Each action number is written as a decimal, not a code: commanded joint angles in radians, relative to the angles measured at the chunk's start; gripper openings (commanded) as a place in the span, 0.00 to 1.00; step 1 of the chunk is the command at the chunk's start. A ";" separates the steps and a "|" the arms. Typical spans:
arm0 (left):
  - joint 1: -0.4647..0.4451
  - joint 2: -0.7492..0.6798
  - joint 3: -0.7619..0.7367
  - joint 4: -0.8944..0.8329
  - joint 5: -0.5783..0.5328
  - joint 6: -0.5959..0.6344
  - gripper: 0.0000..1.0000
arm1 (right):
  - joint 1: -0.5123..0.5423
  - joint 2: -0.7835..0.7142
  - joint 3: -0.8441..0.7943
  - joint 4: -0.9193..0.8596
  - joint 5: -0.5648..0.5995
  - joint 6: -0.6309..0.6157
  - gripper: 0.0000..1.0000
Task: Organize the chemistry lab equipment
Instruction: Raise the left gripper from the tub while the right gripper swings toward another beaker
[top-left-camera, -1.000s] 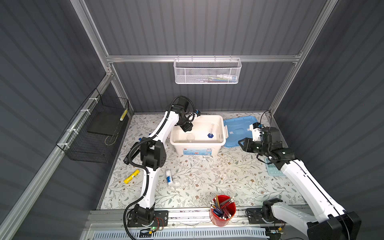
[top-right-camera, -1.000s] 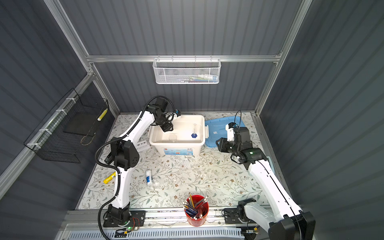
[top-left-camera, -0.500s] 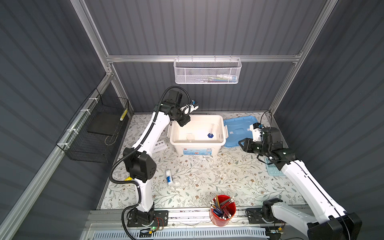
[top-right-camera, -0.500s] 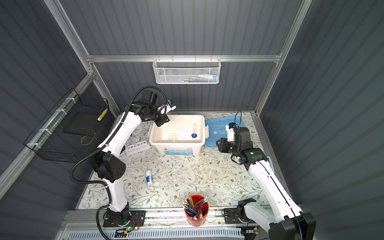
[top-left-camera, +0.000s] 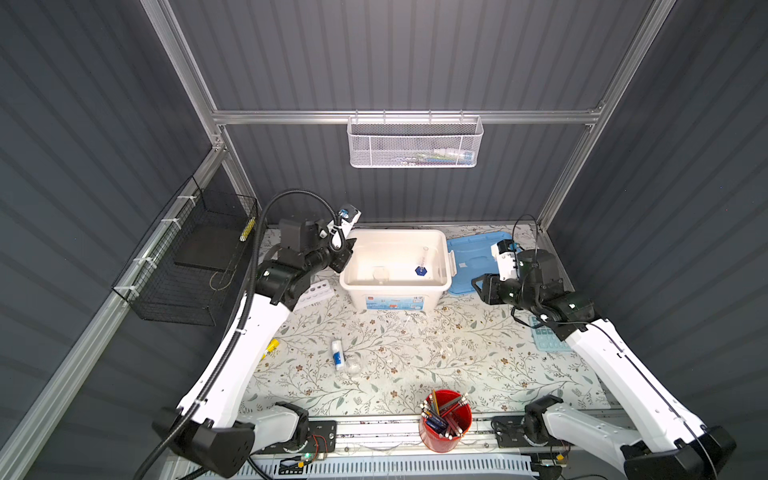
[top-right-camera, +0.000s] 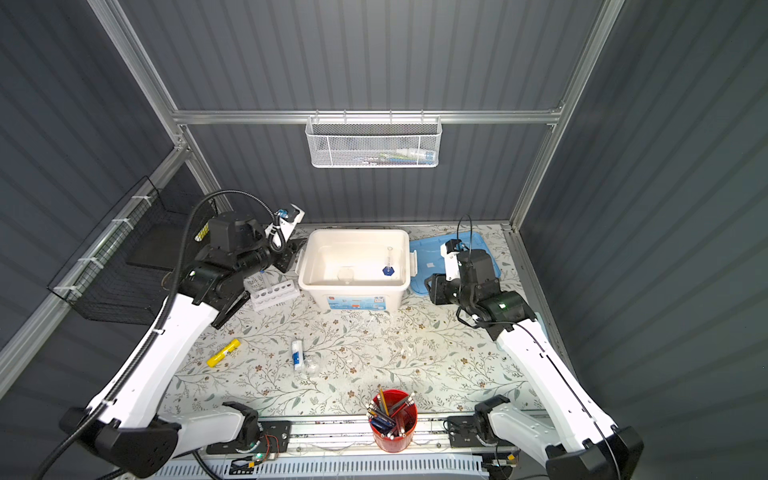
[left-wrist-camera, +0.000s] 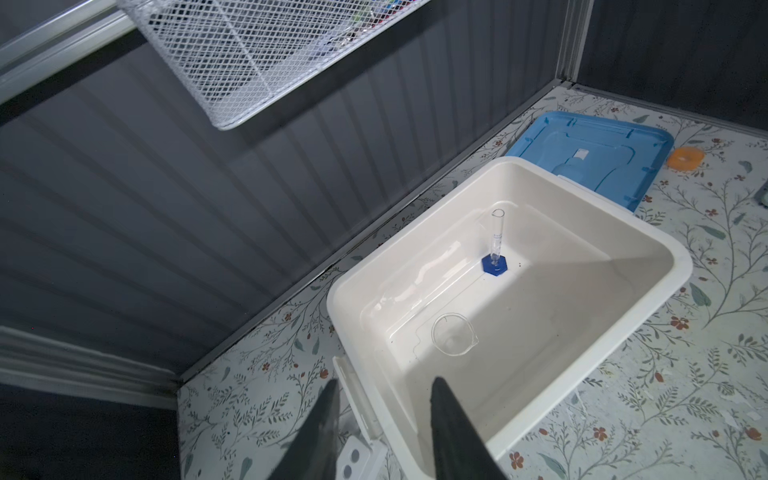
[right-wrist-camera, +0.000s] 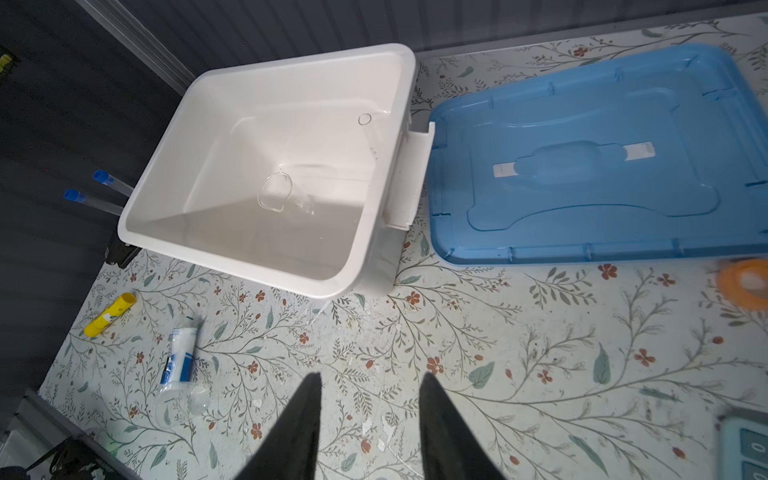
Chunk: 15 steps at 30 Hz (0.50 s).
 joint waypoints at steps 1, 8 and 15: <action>-0.003 -0.083 -0.100 -0.024 -0.080 -0.164 0.38 | 0.054 0.031 0.069 -0.053 0.067 -0.036 0.41; -0.003 -0.251 -0.177 -0.231 -0.161 -0.323 0.40 | 0.192 0.111 0.137 -0.074 0.108 -0.071 0.42; -0.003 -0.368 -0.311 -0.350 -0.040 -0.223 0.40 | 0.293 0.159 0.152 -0.061 0.106 -0.077 0.43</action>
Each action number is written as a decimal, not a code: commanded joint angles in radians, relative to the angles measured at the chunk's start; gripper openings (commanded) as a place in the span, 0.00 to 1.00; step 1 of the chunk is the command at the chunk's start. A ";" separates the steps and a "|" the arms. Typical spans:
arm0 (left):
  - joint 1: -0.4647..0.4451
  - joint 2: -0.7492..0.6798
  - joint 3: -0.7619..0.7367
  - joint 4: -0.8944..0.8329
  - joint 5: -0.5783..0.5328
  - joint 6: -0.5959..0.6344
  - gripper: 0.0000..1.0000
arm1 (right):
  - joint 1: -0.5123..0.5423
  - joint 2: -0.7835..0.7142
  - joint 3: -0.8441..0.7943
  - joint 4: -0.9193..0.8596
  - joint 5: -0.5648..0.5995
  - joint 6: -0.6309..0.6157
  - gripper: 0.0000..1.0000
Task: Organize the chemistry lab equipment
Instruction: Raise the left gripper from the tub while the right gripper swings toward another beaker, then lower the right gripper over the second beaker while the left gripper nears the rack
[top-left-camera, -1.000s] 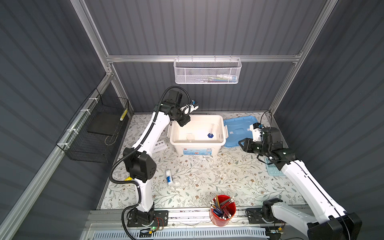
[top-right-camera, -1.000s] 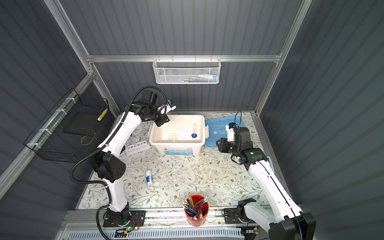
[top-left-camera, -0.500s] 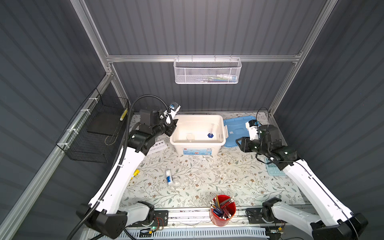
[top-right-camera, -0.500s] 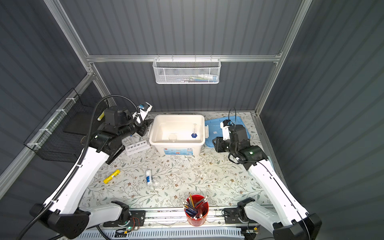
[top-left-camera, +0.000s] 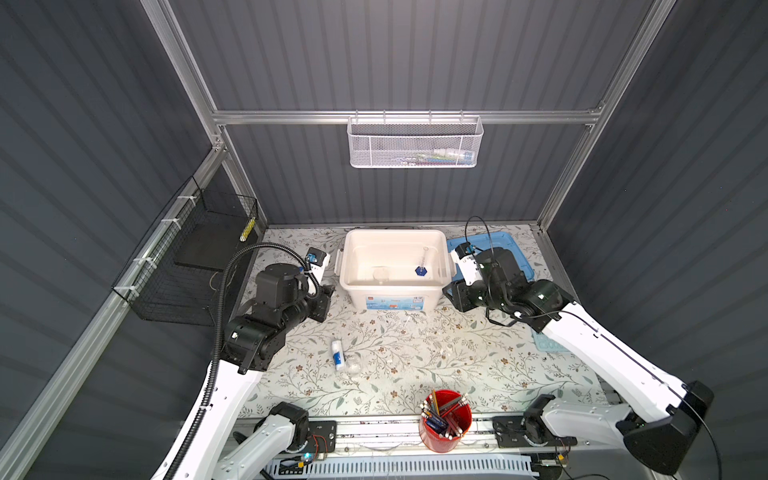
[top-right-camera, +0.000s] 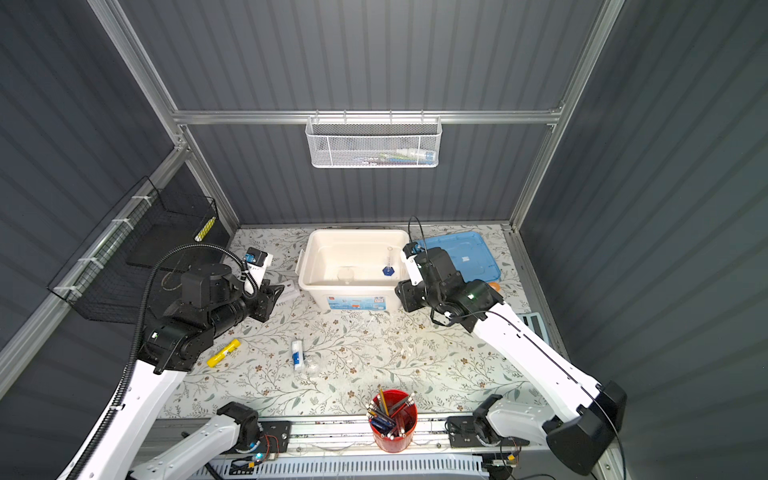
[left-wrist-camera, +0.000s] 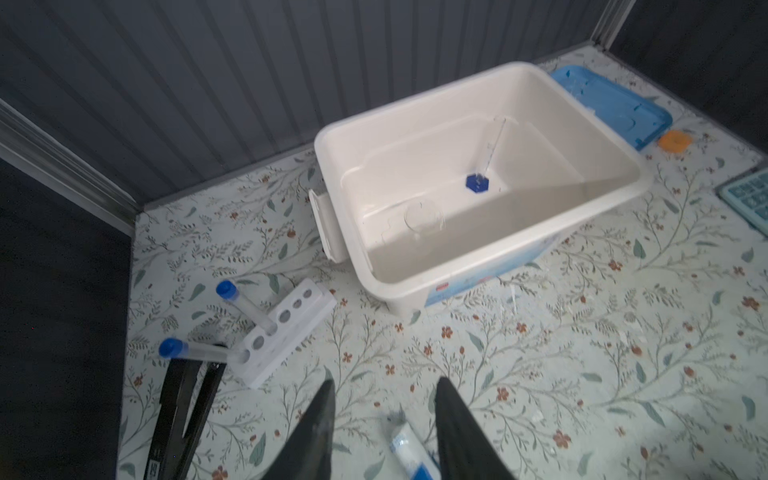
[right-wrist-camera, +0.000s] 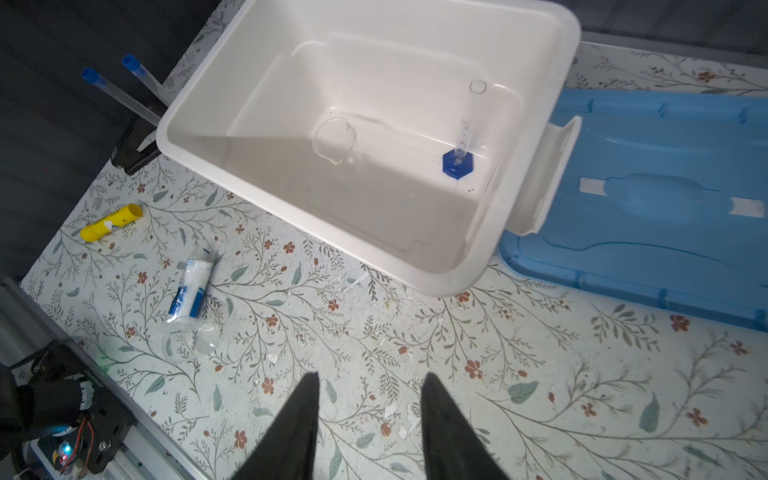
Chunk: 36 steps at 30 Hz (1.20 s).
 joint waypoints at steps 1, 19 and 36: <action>-0.003 -0.037 -0.048 -0.104 -0.001 0.041 0.41 | 0.044 0.010 0.034 -0.001 -0.015 -0.014 0.43; -0.003 -0.470 -0.424 0.215 -0.400 -0.134 0.65 | 0.489 0.456 0.187 0.026 0.046 0.070 0.48; -0.003 -0.459 -0.492 0.334 -0.599 -0.247 1.00 | 0.547 0.825 0.444 -0.073 -0.010 -0.066 0.49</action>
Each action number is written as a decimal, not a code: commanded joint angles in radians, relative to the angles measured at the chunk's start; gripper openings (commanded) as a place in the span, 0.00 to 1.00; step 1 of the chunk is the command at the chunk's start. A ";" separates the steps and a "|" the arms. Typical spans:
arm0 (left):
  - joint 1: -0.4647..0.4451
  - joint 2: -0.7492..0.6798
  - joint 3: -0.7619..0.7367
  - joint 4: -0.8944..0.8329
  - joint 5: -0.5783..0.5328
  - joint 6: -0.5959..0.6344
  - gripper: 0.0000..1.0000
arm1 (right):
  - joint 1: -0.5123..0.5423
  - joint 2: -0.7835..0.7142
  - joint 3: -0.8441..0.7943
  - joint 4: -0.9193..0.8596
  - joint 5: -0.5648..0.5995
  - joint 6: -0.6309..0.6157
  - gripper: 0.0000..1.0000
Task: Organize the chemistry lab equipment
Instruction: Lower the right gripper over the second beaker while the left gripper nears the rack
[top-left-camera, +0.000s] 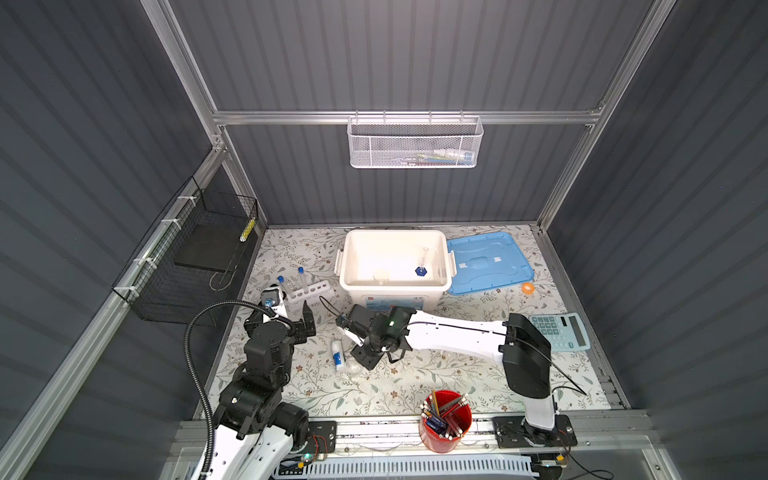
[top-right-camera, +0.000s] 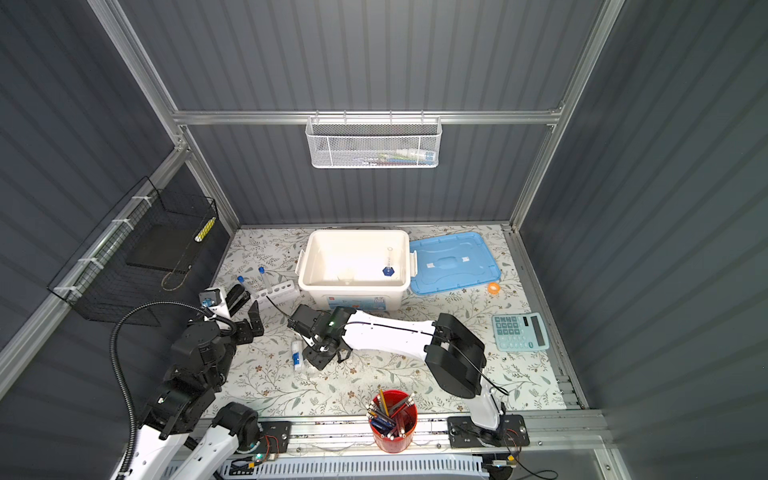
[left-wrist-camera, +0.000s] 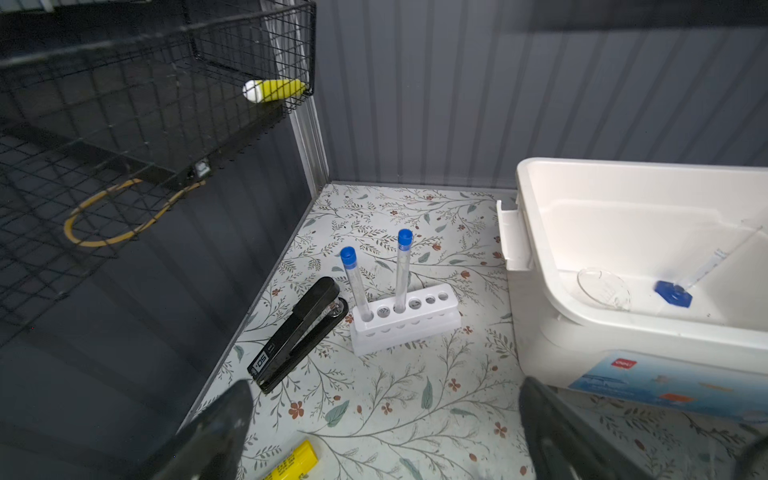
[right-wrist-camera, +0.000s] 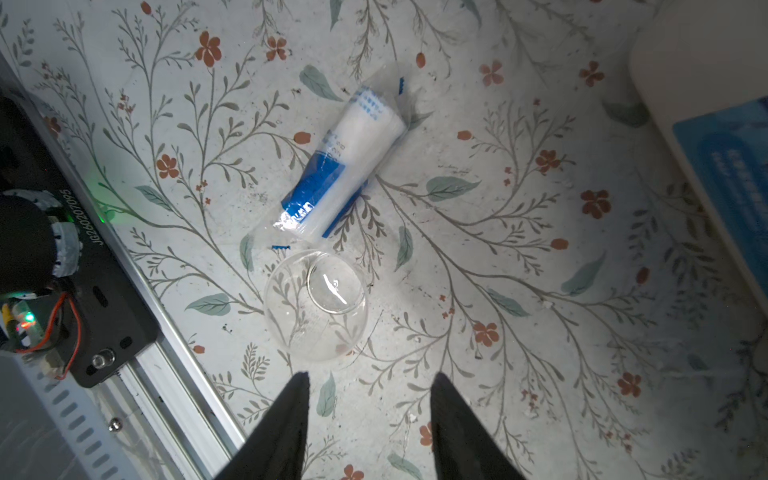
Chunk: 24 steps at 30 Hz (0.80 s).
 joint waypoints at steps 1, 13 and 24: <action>-0.003 -0.029 -0.006 0.014 -0.078 -0.028 1.00 | 0.003 0.041 0.037 -0.048 -0.027 -0.040 0.49; -0.003 -0.065 -0.017 0.014 -0.152 -0.028 1.00 | -0.003 0.106 0.061 -0.034 -0.071 -0.045 0.48; -0.003 -0.047 -0.013 0.008 -0.145 -0.026 1.00 | -0.025 0.135 0.074 -0.012 -0.072 -0.047 0.47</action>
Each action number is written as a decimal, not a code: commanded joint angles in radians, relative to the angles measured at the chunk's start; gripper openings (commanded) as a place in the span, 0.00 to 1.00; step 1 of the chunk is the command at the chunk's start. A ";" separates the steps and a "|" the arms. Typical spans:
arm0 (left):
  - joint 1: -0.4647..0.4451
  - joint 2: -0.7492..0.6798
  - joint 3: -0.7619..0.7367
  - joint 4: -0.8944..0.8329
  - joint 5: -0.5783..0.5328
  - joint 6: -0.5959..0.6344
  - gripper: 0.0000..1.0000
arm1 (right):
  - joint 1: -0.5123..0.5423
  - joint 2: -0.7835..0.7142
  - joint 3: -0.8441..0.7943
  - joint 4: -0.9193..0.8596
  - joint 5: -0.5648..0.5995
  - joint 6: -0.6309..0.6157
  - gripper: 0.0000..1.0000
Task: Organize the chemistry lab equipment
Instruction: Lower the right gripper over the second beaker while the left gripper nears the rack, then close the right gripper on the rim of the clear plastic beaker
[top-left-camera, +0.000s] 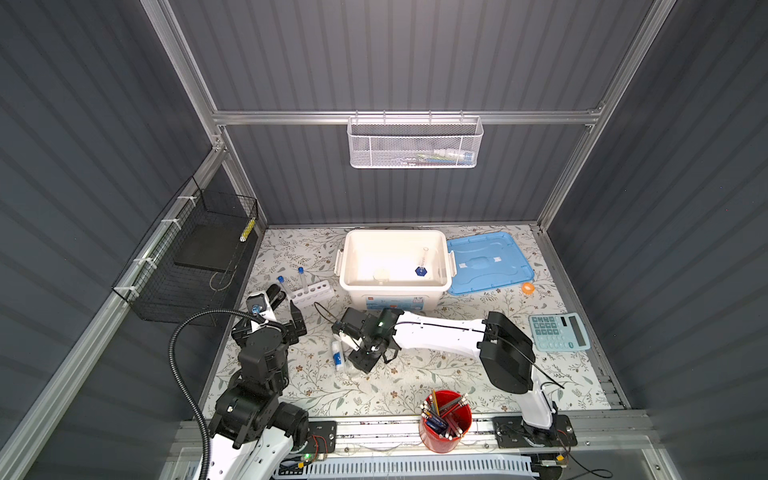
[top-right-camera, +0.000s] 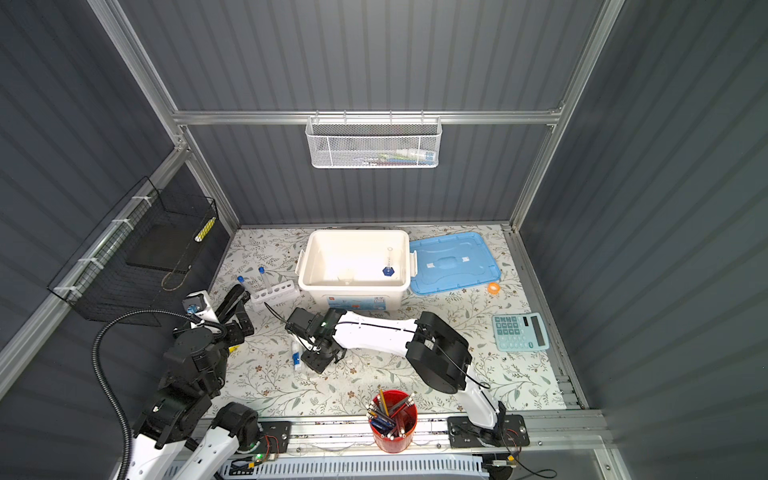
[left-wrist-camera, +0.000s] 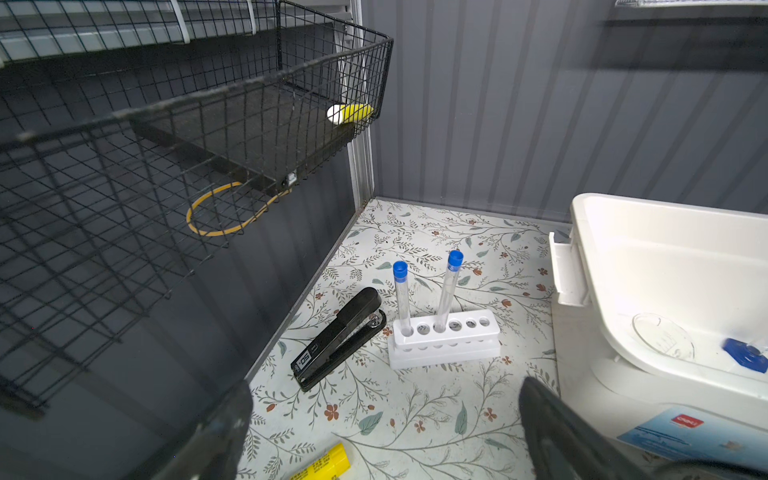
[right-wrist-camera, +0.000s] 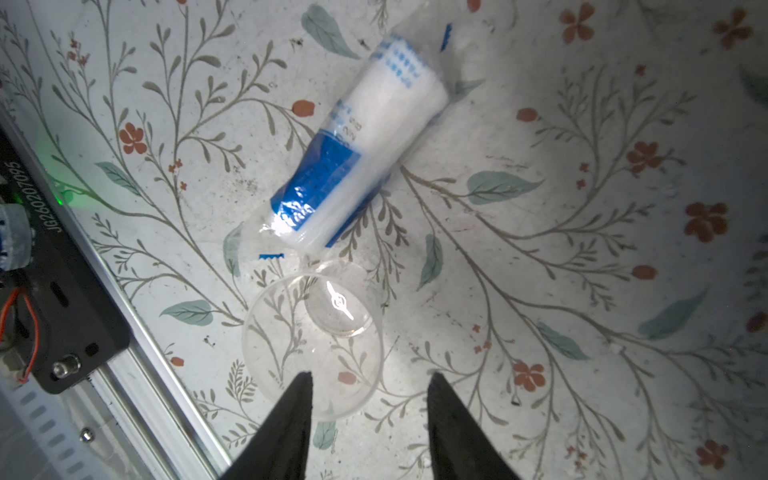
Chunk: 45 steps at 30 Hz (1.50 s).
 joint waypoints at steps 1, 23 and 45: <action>-0.003 0.004 -0.003 0.003 -0.005 -0.008 1.00 | -0.016 0.039 0.027 0.004 -0.005 -0.009 0.47; -0.003 0.037 0.011 -0.017 0.041 -0.001 1.00 | -0.030 0.076 0.041 0.005 -0.003 -0.017 0.33; -0.003 0.061 0.010 -0.017 0.119 0.019 1.00 | -0.029 0.080 0.081 -0.041 -0.038 -0.018 0.08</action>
